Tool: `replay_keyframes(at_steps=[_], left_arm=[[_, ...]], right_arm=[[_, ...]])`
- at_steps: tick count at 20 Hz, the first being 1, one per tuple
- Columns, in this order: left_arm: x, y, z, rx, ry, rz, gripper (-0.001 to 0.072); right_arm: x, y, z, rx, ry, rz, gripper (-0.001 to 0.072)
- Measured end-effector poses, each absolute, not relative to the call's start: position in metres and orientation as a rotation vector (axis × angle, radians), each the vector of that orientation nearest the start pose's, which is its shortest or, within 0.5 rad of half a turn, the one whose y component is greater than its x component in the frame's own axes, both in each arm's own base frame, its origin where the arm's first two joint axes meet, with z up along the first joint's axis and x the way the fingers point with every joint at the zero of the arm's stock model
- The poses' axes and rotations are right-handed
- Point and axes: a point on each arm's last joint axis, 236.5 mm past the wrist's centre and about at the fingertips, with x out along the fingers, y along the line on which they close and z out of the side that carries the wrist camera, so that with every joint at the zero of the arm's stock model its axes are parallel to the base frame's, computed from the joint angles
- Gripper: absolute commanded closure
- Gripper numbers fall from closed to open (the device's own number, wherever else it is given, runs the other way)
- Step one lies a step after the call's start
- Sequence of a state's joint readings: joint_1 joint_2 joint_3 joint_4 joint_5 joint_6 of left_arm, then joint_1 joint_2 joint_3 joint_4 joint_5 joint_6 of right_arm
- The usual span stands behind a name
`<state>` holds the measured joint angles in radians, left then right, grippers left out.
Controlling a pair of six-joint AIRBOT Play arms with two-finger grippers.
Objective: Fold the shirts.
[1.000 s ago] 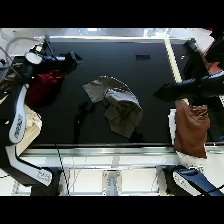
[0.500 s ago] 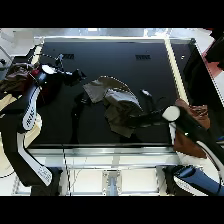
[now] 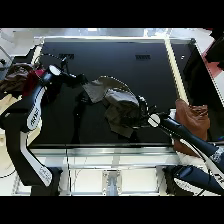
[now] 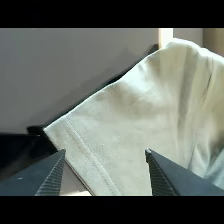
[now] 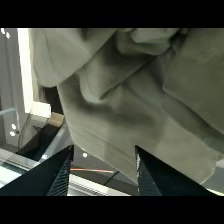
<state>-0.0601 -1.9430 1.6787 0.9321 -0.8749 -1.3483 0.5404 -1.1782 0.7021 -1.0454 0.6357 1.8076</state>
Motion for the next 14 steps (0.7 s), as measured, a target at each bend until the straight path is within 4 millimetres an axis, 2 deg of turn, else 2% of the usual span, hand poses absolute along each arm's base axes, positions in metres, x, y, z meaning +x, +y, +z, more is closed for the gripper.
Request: replay_keyframes(at_steps=[5, 10, 12, 13, 14], left_arm=[[0.565, -0.16, -0.078, -0.414, 1.108, -0.385, 0.0171], [0.578, -0.17, -0.074, -0.439, 1.082, -0.387, 0.0175], [0.585, -0.162, -0.068, -0.456, 1.064, -0.374, 0.0177], [0.59, -0.152, -0.062, -0.466, 1.048, -0.36, 0.0219], [0.594, -0.141, -0.057, -0.476, 1.038, -0.346, 0.0226]], right_arm=[[0.279, 0.246, -0.067, 0.432, 1.291, 0.344, 0.026], [0.292, 0.249, -0.063, 0.461, 1.24, 0.336, 0.0261], [0.294, 0.249, -0.062, 0.465, 1.233, 0.336, 0.0261], [0.296, 0.25, -0.061, 0.468, 1.226, 0.337, 0.0261], [0.296, 0.25, -0.061, 0.469, 1.223, 0.337, 0.026]])
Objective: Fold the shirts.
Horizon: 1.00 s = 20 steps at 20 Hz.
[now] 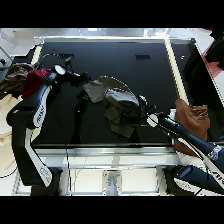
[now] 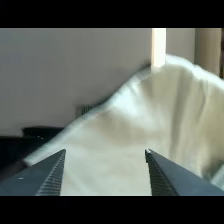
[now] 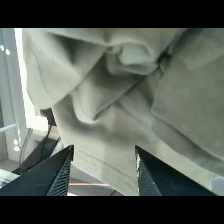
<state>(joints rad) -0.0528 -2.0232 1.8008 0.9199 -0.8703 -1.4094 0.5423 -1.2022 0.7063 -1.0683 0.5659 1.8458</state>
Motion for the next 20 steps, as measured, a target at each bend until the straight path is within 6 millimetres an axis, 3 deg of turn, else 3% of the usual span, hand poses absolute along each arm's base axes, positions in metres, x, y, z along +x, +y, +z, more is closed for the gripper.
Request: replay_keyframes(at_steps=[4, 7, 18, 19, 20], left_arm=[[0.587, -0.099, -0.065, -0.547, 1.106, -0.304, 0.0205], [0.582, -0.095, -0.069, -0.606, 1.134, -0.339, 0.0206], [0.579, -0.145, -0.092, -0.603, 1.153, -0.422, 0.0232], [0.579, -0.148, -0.093, -0.602, 1.153, -0.424, 0.0279], [0.579, -0.151, -0.094, -0.598, 1.155, -0.428, 0.0417]], right_arm=[[0.298, 0.25, -0.06, 0.472, 1.216, 0.337, 0.0261], [0.298, 0.251, -0.059, 0.475, 1.214, 0.337, 0.026], [0.298, 0.256, -0.055, 0.53, 1.221, 0.336, 0.0261], [0.298, 0.257, -0.055, 0.535, 1.222, 0.336, 0.0261], [0.298, 0.257, -0.055, 0.539, 1.223, 0.336, 0.0263]])
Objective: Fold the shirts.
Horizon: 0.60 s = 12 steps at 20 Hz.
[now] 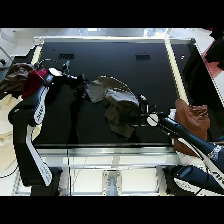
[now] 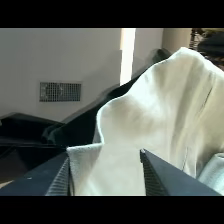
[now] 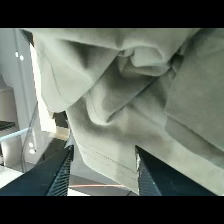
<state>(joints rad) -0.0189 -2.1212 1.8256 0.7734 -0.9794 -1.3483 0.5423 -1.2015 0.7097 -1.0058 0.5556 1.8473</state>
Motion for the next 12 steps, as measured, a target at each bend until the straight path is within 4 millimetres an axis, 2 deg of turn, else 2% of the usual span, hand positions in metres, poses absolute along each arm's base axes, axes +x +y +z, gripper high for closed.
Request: replay_keyframes(at_steps=[1, 2, 6, 10, 12], left_arm=[[0.577, -0.153, -0.096, -0.589, 1.161, -0.431, 0.0665], [0.574, -0.156, -0.099, -0.575, 1.173, -0.436, 0.0694], [0.569, -0.169, -0.089, -0.57, 1.179, -0.503, 0.0695], [0.569, -0.17, -0.068, -0.563, 1.171, -0.558, 0.0696], [0.57, -0.168, -0.057, -0.561, 1.163, -0.574, 0.0695]], right_arm=[[0.298, 0.258, -0.055, 0.54, 1.223, 0.336, 0.0269], [0.298, 0.258, -0.054, 0.542, 1.223, 0.336, 0.0268], [0.293, 0.252, -0.055, 0.486, 1.23, 0.345, 0.0269], [0.265, 0.226, -0.07, 0.285, 1.338, 0.336, 0.0268], [0.259, 0.214, -0.074, 0.222, 1.367, 0.317, 0.0269]])
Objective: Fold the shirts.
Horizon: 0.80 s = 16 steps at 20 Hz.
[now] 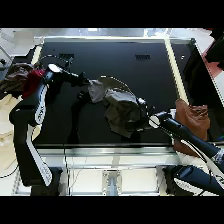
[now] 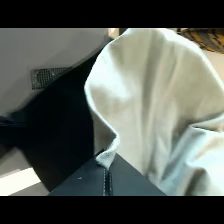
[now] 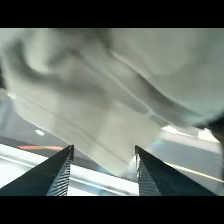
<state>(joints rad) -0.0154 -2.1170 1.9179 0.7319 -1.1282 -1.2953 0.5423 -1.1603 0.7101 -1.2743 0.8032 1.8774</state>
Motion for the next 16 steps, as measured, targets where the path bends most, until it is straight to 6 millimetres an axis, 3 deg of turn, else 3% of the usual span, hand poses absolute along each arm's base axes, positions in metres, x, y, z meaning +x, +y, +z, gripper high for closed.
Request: replay_keyframes(at_steps=[10, 15, 16], left_arm=[[0.556, -0.167, -0.04, -0.55, 1.199, -0.628, 0.0695], [0.555, -0.167, -0.039, -0.55, 1.205, -0.632, 0.0695], [0.554, -0.167, -0.039, -0.55, 1.208, -0.634, 0.0695]], right_arm=[[0.301, 0.182, -0.065, 0.05, 1.209, 0.233, 0.0269], [0.314, 0.176, -0.088, -0.024, 1.204, 0.211, 0.0272], [0.318, 0.179, -0.094, -0.021, 1.2, 0.214, 0.0356]])
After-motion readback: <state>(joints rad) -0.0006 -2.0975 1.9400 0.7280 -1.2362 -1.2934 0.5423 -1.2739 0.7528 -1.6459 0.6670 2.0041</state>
